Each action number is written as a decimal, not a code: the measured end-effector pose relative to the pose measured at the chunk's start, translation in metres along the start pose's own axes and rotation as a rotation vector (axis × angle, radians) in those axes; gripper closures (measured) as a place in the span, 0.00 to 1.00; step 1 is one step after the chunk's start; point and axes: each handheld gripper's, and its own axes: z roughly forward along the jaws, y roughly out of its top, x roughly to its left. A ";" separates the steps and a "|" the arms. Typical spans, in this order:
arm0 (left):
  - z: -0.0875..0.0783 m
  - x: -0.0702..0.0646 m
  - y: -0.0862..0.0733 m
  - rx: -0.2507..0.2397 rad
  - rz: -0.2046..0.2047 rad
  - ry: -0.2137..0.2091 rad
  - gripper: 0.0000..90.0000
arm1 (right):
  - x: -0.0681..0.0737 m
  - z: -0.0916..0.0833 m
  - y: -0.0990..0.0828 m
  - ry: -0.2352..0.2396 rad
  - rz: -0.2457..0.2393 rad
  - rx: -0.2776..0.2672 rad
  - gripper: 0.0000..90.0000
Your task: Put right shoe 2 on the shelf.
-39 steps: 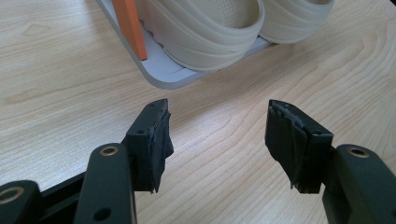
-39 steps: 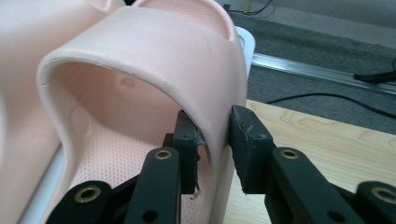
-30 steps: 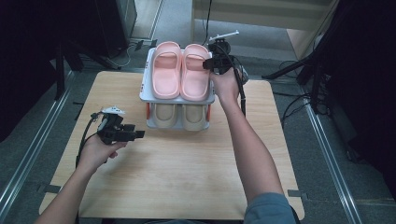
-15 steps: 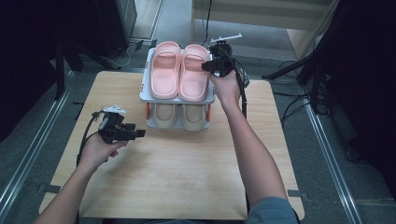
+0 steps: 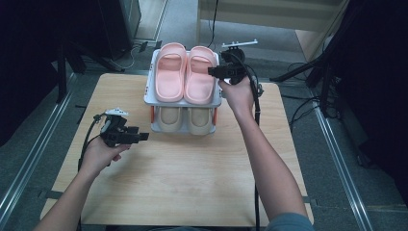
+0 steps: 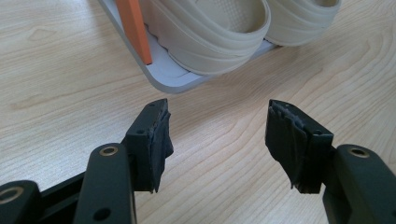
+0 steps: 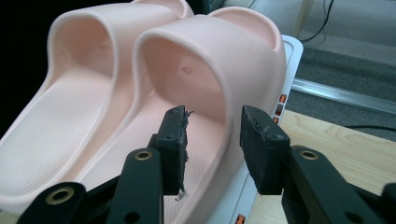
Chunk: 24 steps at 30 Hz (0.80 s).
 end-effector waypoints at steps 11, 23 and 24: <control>0.004 0.000 0.005 0.010 0.013 -0.005 0.45 | -0.004 -0.024 -0.018 0.061 -0.025 -0.031 0.73; 0.010 0.000 0.010 0.004 0.013 -0.013 0.45 | -0.002 -0.041 -0.047 0.111 -0.082 -0.048 0.76; 0.010 -0.001 0.011 0.004 0.016 -0.012 0.45 | -0.002 -0.043 -0.049 0.112 -0.083 -0.049 0.76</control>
